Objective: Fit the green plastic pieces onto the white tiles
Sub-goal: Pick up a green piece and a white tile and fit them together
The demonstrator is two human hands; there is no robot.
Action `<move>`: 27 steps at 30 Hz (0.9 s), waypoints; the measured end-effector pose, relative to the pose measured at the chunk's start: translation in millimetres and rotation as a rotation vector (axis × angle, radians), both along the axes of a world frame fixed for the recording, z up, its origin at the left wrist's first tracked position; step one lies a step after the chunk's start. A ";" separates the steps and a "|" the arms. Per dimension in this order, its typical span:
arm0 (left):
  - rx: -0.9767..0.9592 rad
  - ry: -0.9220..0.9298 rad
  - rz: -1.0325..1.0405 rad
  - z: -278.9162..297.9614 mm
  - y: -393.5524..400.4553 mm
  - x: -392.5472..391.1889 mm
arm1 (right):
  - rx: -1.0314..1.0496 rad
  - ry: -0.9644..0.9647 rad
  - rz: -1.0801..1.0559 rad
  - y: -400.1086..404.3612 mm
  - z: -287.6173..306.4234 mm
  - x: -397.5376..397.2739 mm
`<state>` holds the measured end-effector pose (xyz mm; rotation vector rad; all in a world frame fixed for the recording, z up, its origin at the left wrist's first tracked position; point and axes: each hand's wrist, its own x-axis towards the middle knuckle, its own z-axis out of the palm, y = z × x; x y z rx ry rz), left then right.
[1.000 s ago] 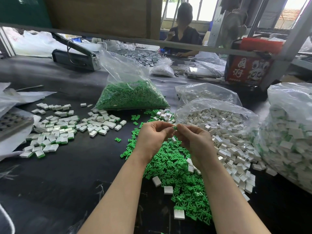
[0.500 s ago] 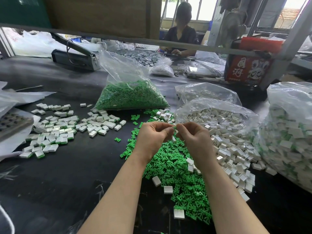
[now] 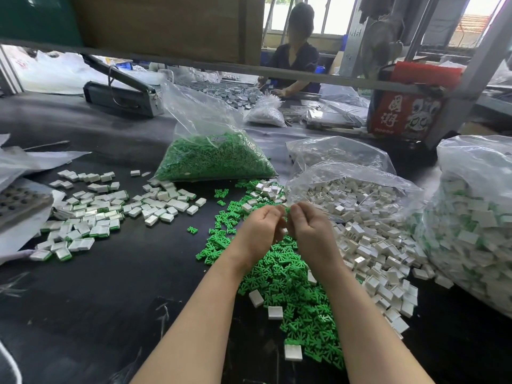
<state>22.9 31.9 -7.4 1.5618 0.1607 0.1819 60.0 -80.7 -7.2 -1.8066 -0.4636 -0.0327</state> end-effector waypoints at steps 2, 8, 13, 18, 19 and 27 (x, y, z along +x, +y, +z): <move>-0.009 -0.010 0.000 -0.3 -1.2 -0.4 | -0.006 0.024 0.018 0.3 1.1 -0.2; 0.027 -0.043 -0.089 -2.4 7.2 -4.9 | 0.018 0.118 0.133 -3.5 3.9 -1.2; -0.001 -0.084 -0.224 -1.9 10.3 -8.5 | 0.035 0.177 0.221 -7.8 5.7 -0.6; -0.018 -0.077 -0.297 -1.9 14.5 -9.9 | 0.044 0.207 0.277 -11.5 5.4 0.4; -0.016 -0.073 -0.307 -2.2 15.4 -10.1 | 0.052 0.224 0.300 -12.3 5.7 0.2; 0.014 -0.048 -0.317 -5.7 19.6 -9.2 | 0.074 0.289 0.363 -14.6 7.6 -1.1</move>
